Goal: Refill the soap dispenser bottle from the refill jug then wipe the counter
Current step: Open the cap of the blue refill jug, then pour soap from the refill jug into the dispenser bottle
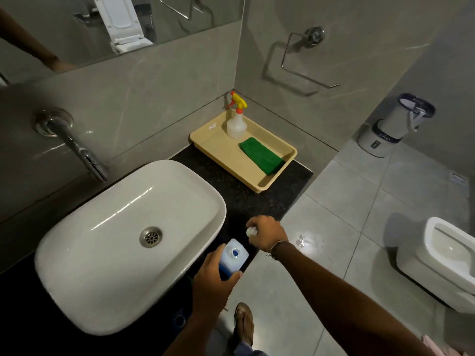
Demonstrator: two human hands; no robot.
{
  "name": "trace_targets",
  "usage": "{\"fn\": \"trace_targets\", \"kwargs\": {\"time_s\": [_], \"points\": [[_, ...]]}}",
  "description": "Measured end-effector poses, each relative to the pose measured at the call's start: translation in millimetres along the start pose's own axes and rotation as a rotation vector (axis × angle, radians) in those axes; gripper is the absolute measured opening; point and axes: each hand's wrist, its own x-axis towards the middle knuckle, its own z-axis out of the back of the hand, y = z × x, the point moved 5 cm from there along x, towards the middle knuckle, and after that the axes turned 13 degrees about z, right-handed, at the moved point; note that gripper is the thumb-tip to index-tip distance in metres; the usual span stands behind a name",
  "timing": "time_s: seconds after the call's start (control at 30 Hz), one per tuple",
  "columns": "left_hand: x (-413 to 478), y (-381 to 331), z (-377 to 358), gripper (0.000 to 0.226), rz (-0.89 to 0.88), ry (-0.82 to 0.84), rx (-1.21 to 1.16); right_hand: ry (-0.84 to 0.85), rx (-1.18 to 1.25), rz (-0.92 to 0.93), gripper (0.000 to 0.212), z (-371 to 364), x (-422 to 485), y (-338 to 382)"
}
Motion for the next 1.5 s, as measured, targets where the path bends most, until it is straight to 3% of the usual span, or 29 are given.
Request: {"fn": "trace_targets", "kwargs": {"time_s": [0.27,0.57,0.8,0.9,1.03,1.17,1.37,1.5], "points": [[2.6,-4.0,-5.8,0.083,0.049,-0.002,0.019,0.175,0.005,0.028,0.031,-43.1,34.3,-26.4],[3.1,-2.9,-5.8,0.087,0.066,0.015,0.025,0.174,0.003,0.082,0.04,-51.0,36.2,-30.7],[-4.2,-11.7,9.8,0.114,0.016,0.01,0.029,-0.122,0.132,0.049,0.054,-44.9,-14.1,-27.2],[-18.0,-5.6,35.9,0.111,-0.015,-0.027,-0.006,-0.274,0.279,0.019,0.062,-47.9,-45.3,-25.4],[-51.7,39.1,78.4,0.092,-0.043,-0.114,-0.052,-0.255,0.501,0.056,0.09,-64.8,-76.8,-5.7],[-79.6,91.1,99.9,0.094,0.022,-0.159,-0.02,-0.241,0.606,0.09,0.112,-89.5,-87.4,19.6],[-85.6,124.7,90.1,0.101,0.146,-0.012,0.0,-0.45,0.684,0.012,0.112,-101.5,-82.2,43.9],[-78.0,127.2,78.8,0.079,0.177,0.008,-0.004,-0.49,0.691,-0.053,0.103,-106.6,-74.4,44.7]]}}
